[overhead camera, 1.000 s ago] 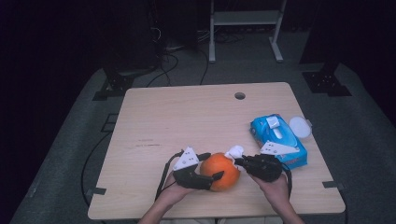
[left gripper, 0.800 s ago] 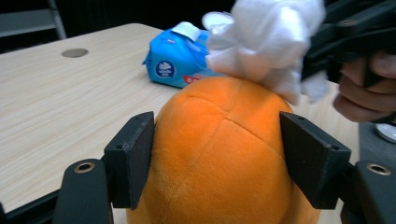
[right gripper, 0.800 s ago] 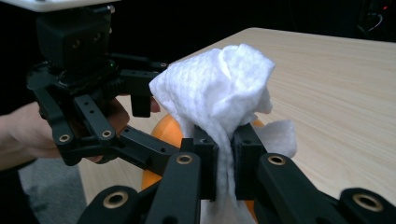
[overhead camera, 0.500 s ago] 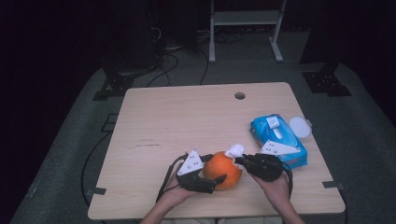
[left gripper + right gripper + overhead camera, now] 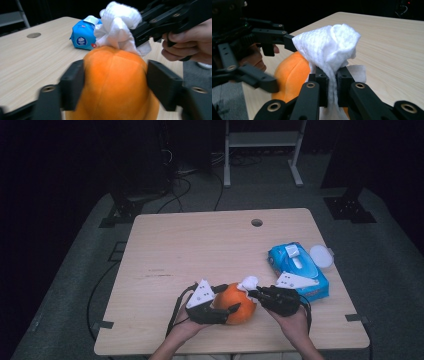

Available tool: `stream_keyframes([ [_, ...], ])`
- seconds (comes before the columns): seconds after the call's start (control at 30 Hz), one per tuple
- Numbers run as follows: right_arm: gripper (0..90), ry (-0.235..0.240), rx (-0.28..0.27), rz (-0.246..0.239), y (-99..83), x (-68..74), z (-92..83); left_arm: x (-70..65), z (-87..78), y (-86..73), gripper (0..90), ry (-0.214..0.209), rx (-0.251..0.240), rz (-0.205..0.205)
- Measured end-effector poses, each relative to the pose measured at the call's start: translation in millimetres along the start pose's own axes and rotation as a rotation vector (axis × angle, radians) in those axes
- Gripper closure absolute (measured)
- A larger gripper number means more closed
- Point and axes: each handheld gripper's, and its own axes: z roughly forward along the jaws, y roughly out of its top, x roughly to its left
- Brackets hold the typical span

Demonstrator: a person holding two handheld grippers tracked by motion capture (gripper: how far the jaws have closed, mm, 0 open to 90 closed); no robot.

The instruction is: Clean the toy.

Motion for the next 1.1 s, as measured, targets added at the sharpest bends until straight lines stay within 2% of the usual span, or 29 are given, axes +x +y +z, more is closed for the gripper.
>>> stream_keyframes([
  [0.03,82.2,-0.007,-0.001,0.005,-0.5,-2.3,-0.9,1.3,2.4,-2.6,19.3,0.004,0.010,0.001],
  [0.1,82.3,-0.014,0.000,0.003,0.1,-3.6,-2.4,3.5,6.1,-8.2,18.7,-0.006,0.010,-0.021],
  [0.13,82.3,-0.012,0.000,0.006,0.8,-1.4,-2.6,3.1,6.8,-9.6,22.2,-0.002,0.012,-0.018],
  [0.2,82.4,-0.009,0.002,-0.021,2.7,6.4,-1.4,1.2,7.5,-10.3,28.4,0.021,0.013,-0.002],
  [0.3,82.5,0.035,-0.011,-0.036,5.8,16.9,0.5,0.1,9.3,-11.2,31.0,0.037,0.005,-0.011],
  [0.37,82.5,0.030,0.002,-0.074,7.7,24.1,3.4,-0.3,9.0,-10.8,30.2,0.031,0.008,-0.008],
  [0.43,82.5,0.027,0.007,-0.066,7.3,21.4,3.2,0.5,8.3,-11.2,27.3,0.007,0.001,-0.020],
  [0.5,82.5,0.010,0.004,-0.058,5.8,14.1,2.0,0.8,8.3,-11.8,24.3,-0.025,0.004,-0.015],
  [0.57,82.5,0.005,-0.005,-0.024,3.9,4.9,0.0,-0.2,9.3,-11.4,24.7,-0.024,0.007,-0.013],
  [0.67,82.4,-0.018,-0.009,-0.010,2.9,-0.5,-2.5,-2.1,10.4,-10.9,28.4,-0.013,0.008,-0.003],
  [0.77,82.4,-0.018,-0.008,-0.031,4.2,7.4,-1.8,-2.9,11.0,-11.0,31.2,0.002,0.015,0.000],
  [0.87,82.3,0.022,0.000,-0.075,5.4,23.0,3.9,-2.1,10.8,-12.3,31.3,0.010,0.019,-0.003],
  [0.93,82.3,0.027,0.005,-0.089,6.1,23.7,5.5,-1.8,9.9,-13.0,31.5,0.015,0.017,-0.004],
  [0.97,82.4,0.026,0.004,-0.080,6.4,22.2,5.2,-2.4,9.7,-12.8,31.9,0.016,0.018,-0.002],
  [1.1,82.4,-0.044,0.003,-0.062,4.9,6.1,-1.9,-3.5,10.4,-12.6,32.4,0.023,0.016,0.014],
])
